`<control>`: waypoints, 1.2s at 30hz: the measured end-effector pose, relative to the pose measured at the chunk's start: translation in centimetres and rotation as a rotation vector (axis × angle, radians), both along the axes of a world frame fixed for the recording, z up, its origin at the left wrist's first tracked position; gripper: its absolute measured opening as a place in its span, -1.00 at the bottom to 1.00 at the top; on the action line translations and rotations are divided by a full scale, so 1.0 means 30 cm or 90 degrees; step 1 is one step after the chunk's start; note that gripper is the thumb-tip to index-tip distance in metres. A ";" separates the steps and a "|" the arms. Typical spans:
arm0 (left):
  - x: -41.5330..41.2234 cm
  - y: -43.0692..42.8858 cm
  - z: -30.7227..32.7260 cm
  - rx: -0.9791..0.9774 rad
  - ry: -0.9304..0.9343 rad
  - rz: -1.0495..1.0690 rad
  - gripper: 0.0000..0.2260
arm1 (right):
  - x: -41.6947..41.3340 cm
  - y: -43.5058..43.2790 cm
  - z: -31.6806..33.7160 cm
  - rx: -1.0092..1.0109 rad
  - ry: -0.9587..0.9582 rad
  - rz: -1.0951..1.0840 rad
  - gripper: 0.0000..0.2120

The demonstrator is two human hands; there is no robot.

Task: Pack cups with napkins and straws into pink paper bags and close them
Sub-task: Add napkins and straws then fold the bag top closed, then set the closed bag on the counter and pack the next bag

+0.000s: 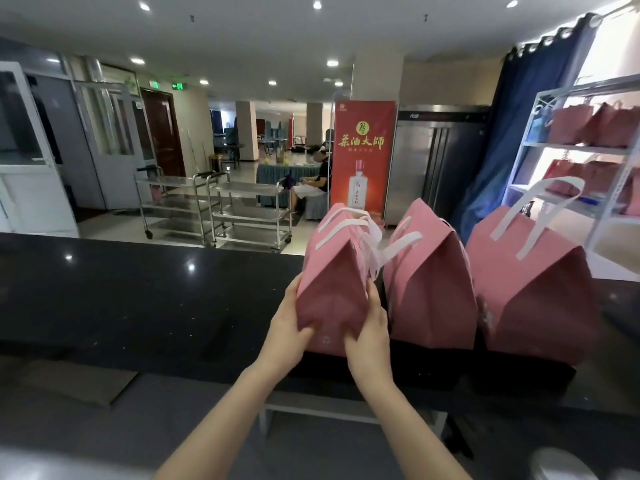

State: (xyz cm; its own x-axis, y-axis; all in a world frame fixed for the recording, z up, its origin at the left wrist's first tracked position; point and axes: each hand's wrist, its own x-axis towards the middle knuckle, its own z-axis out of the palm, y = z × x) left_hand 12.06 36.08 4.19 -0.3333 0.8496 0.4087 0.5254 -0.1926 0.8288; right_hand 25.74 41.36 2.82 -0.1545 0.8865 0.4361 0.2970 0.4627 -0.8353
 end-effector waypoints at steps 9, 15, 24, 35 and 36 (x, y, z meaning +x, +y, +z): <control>-0.062 0.179 -0.046 -0.009 -0.015 0.017 -0.17 | -0.070 0.155 -0.019 0.011 -0.033 -0.053 -0.11; -0.085 0.163 -0.056 -0.022 -0.009 0.026 -0.20 | -0.066 0.116 -0.024 0.010 -0.012 -0.055 -0.15; -0.253 -0.200 -0.113 -0.015 -0.055 0.116 -0.54 | -0.112 -0.141 -0.059 0.099 -0.006 -0.087 -0.32; -0.757 -0.956 -0.214 -0.049 -0.039 0.281 -0.79 | -0.699 -0.682 -0.162 0.051 -0.097 0.163 -0.67; -0.816 -1.035 -0.220 -0.051 -0.033 0.298 -0.79 | -0.768 -0.746 -0.171 0.050 -0.105 0.186 -0.68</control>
State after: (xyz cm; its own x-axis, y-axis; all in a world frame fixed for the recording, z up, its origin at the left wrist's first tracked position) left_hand -12.42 5.03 -2.40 -0.7060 0.6317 0.3202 0.4974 0.1204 0.8591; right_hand 2.69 18.97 -2.31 -0.4715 0.7587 0.4495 0.2702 0.6095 -0.7453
